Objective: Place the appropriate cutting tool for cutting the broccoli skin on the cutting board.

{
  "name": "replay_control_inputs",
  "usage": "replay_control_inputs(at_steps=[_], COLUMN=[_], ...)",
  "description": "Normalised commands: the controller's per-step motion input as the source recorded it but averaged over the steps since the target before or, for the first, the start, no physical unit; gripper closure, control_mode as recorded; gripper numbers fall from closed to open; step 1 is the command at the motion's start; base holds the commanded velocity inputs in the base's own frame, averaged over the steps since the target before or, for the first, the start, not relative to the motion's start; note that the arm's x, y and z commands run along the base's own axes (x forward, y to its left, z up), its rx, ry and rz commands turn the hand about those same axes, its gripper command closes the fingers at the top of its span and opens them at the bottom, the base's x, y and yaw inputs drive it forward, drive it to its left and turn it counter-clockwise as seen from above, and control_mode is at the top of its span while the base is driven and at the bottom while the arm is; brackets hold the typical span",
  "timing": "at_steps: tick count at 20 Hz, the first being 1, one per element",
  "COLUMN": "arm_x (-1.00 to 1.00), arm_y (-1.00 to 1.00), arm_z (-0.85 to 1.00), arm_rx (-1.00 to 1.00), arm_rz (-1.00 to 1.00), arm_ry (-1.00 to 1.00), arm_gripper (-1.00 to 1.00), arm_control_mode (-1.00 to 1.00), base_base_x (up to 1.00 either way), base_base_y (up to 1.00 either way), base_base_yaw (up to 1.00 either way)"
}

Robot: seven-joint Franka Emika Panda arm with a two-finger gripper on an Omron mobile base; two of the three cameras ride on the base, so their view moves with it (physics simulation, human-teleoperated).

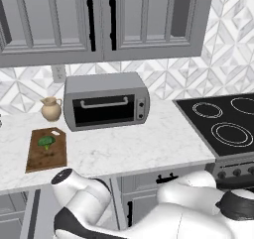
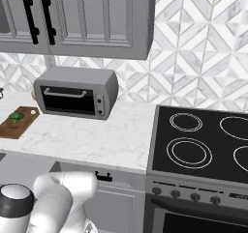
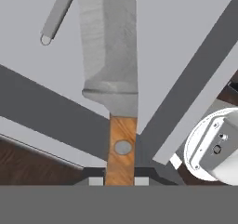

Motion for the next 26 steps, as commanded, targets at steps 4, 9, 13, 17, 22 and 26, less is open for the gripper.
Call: replay_control_inputs(at_steps=[4,9,13,17,22,26], arm_x=[-0.36,-0.36,-0.04,0.21,0.82,1.0], arm_y=[0.09,0.13,0.12,0.22,0.37,0.54], arm_z=[1.0,1.0,1.0,1.0,0.81,0.04], arm_rx=[0.0,0.0,0.0,0.0,0.0,0.0], arm_rz=[0.2,0.16,0.18,0.18,0.17,0.14], arm_ry=[0.08,0.11,0.05,0.02,0.03,-0.01], arm_gripper=[1.0,1.0,1.0,1.0,1.0,1.0], arm_control_mode=[-1.0,-1.0,-1.0,-1.0,-1.0,-1.0], base_base_x=[0.0,0.0,0.0,0.0,0.0,0.0], base_base_y=[0.0,0.0,0.0,0.0,0.0,0.0], base_base_yaw=[0.0,0.0,0.0,0.0,0.0,0.0])
